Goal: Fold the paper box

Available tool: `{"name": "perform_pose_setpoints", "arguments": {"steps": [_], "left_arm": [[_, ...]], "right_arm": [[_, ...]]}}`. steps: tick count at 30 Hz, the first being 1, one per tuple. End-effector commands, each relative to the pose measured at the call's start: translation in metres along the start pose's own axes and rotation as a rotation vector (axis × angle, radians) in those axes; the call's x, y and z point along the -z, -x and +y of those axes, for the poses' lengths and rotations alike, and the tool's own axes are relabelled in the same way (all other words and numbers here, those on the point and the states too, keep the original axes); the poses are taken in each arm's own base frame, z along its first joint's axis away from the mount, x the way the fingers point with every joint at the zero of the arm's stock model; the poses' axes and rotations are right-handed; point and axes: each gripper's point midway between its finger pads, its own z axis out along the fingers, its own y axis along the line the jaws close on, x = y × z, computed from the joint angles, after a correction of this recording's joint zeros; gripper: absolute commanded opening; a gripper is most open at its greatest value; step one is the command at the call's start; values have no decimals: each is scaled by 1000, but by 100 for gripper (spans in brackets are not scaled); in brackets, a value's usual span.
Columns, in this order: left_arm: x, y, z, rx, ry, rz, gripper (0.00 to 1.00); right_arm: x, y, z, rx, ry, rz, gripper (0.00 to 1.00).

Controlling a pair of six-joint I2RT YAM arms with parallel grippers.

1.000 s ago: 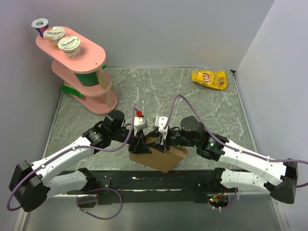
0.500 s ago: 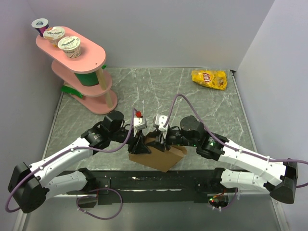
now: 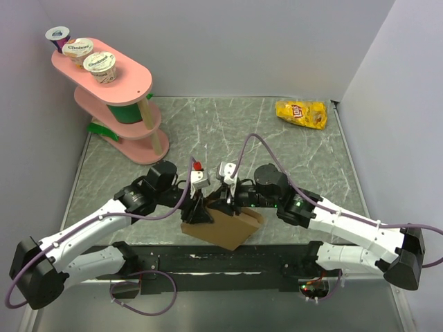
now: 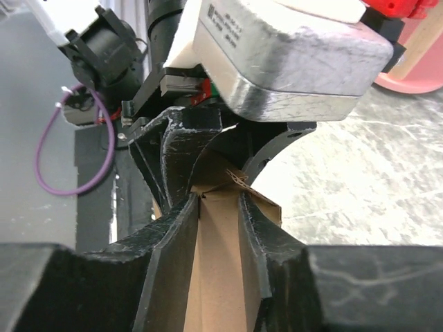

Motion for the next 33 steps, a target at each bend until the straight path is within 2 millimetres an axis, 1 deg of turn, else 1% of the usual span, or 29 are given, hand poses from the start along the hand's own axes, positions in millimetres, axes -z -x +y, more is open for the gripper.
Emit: {"name": "perform_pose_setpoints", "arguments": {"steps": [1, 3, 4, 6, 9, 12, 13, 15, 16, 17, 18, 19, 20, 21, 22, 23, 24, 25, 26, 27, 28, 29, 30, 31, 32, 33], "left_arm": [[8, 49, -14, -185, -17, -156, 8], [8, 49, -13, -184, -14, -154, 8], [8, 48, -12, -181, -9, -154, 8], [9, 51, -12, -184, -2, -163, 7], [11, 55, -10, -194, 16, -185, 7], [13, 57, -10, -194, 16, -194, 7], [13, 57, -10, -192, 17, -194, 7], [13, 56, -9, -186, 20, -192, 7], [12, 54, -7, -178, 29, -188, 7], [10, 53, -2, -159, 47, -181, 7], [10, 50, 9, -134, 101, -167, 7], [9, 48, 16, -116, 131, -150, 7], [8, 46, 23, -99, 159, -136, 7], [8, 45, 31, -89, 197, -134, 8], [8, 46, 33, -87, 207, -134, 7], [9, 45, 35, -78, 217, -133, 7], [10, 46, 38, -74, 228, -137, 7], [12, 47, 39, -77, 232, -142, 8], [15, 51, 39, -84, 238, -161, 8], [17, 51, 39, -83, 241, -168, 8], [19, 53, 40, -85, 246, -177, 8], [24, 58, 39, -98, 254, -200, 8], [25, 58, 38, -102, 254, -208, 8], [27, 61, 35, -114, 248, -223, 8], [31, 67, 33, -128, 251, -252, 8], [31, 65, 33, -126, 254, -255, 8]], "right_arm": [[-9, -12, 27, -107, 131, 28, 34], [-10, -14, 33, -150, 150, 31, 33], [-9, -19, 36, -166, 154, 35, 33], [-9, -21, 42, -199, 167, 35, 33], [-12, -30, 55, -245, 204, 56, 32], [-19, -26, 71, -271, 255, 30, 32], [-21, -29, 76, -280, 272, 36, 32], [-22, -23, 75, -290, 264, 15, 32], [-21, -17, 70, -282, 230, 0, 33], [-19, -21, 63, -270, 187, 25, 36], [-16, -17, 54, -249, 144, 28, 43], [-9, -3, 33, -224, 23, 11, 49], [-2, 0, 16, -198, -50, 19, 55], [10, -11, 3, -210, -112, 81, 67], [24, 6, -8, -204, -153, 46, 75], [34, 5, -18, -226, -189, 48, 81], [51, 3, -45, -265, -271, 40, 87], [65, 6, -51, -274, -292, 6, 89], [73, 4, -56, -290, -298, -1, 91], [84, -6, -74, -322, -365, 6, 91], [91, -20, -81, -362, -399, 43, 91], [95, -29, -86, -392, -420, 58, 91], [96, -45, -89, -436, -428, 86, 90], [104, -56, -101, -480, -473, 90, 90], [107, -61, -104, -513, -483, 87, 89], [108, -71, -104, -549, -479, 90, 89]]}}
